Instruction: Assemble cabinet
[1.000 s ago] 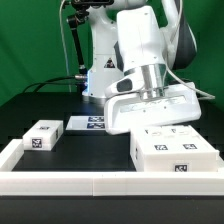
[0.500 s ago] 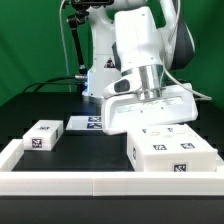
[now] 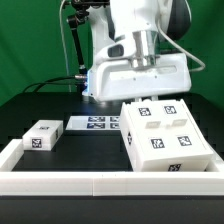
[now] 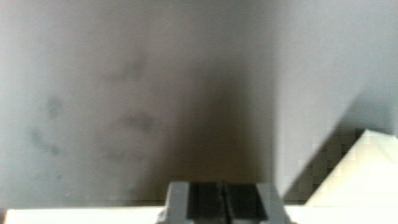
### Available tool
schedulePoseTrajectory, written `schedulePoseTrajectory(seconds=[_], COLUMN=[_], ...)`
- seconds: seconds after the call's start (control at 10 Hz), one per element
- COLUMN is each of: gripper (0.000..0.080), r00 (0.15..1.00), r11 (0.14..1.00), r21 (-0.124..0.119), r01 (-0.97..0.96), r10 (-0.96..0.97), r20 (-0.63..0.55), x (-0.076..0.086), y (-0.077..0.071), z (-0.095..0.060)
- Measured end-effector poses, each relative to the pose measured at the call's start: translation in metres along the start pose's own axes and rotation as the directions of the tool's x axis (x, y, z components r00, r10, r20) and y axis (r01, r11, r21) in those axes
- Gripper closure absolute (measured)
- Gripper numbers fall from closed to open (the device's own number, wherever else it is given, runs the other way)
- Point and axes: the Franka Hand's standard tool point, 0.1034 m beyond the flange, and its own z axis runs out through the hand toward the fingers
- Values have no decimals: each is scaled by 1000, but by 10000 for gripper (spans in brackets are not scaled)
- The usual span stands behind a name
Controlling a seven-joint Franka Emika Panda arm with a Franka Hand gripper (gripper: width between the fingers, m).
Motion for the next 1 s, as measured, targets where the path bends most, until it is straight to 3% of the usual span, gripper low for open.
schedulePoseTrajectory(seconds=[0.4,0.8,1.0], gripper=[798,798,798], r00=[999,999,998], r11=[1000,1000,999], r21=[6,7,24], r01=[22,23,27], r10=[-22,-24,-28], r20=[26,27,56], x=[27,26,44], y=[-2,-3,-8], z=[-29,-28,-40])
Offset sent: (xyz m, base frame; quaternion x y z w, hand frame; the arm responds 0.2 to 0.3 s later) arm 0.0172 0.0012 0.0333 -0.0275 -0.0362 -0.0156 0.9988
